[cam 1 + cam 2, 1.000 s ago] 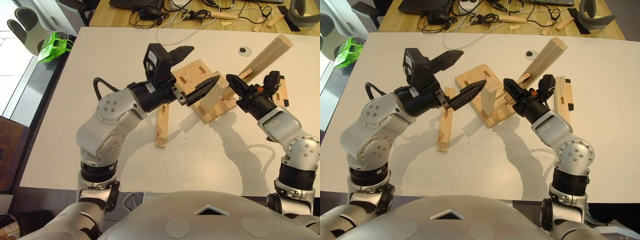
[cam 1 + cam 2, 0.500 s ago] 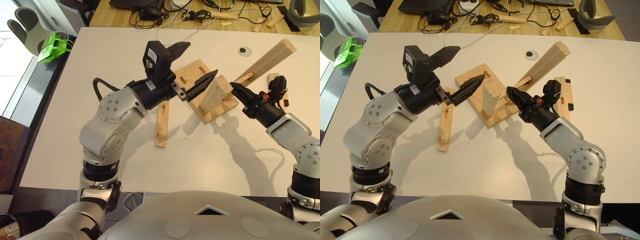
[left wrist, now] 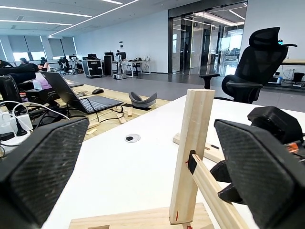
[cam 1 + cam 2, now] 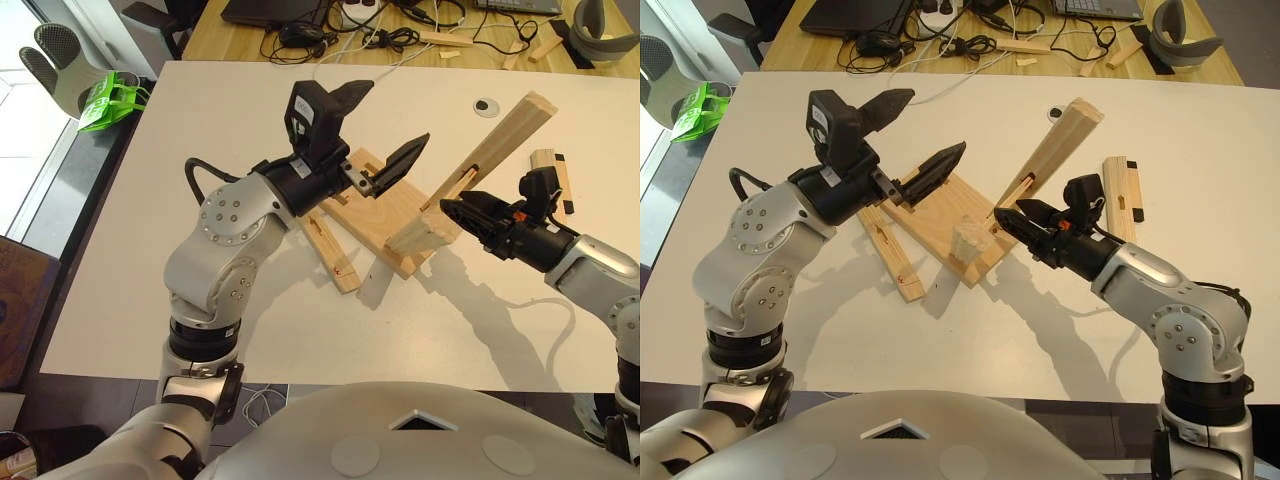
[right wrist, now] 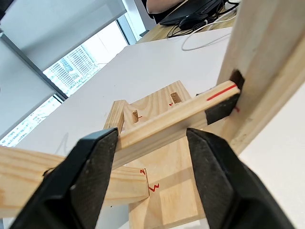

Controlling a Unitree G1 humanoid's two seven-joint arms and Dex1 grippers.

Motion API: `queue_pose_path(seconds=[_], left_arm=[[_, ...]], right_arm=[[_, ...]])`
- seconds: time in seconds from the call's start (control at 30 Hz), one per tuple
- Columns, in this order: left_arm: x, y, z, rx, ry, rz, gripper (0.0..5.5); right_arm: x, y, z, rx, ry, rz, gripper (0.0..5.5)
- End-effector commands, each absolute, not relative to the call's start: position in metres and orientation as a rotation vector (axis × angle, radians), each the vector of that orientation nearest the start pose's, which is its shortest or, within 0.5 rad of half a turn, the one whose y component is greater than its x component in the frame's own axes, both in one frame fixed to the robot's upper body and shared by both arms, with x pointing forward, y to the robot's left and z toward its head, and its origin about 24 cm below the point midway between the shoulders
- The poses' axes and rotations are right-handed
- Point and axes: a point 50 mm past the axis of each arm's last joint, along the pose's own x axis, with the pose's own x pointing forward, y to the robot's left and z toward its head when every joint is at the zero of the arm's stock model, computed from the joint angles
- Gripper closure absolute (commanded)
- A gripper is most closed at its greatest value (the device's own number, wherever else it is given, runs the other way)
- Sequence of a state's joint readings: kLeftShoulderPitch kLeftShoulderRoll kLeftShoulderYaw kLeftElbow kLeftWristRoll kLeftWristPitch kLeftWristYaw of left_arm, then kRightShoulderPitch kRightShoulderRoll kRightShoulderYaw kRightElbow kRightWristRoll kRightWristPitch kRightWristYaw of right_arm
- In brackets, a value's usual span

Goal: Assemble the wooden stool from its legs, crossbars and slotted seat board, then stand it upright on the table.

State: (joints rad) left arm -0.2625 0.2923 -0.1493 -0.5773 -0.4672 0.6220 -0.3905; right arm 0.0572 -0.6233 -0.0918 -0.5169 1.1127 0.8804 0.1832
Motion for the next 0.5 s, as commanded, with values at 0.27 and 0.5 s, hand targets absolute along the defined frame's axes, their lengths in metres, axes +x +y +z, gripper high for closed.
queue_pose_path(seconds=[0.27, 0.5], left_arm=[[0.248, 0.092, 0.170, -0.010, -0.151, -0.809, 0.65], [0.251, 0.093, 0.171, -0.015, -0.161, -0.771, 0.65]], right_arm=[[0.197, -0.181, 0.086, 0.392, 0.650, 0.613, 1.19], [0.185, -0.194, 0.096, 0.404, 0.665, 0.723, 0.12]])
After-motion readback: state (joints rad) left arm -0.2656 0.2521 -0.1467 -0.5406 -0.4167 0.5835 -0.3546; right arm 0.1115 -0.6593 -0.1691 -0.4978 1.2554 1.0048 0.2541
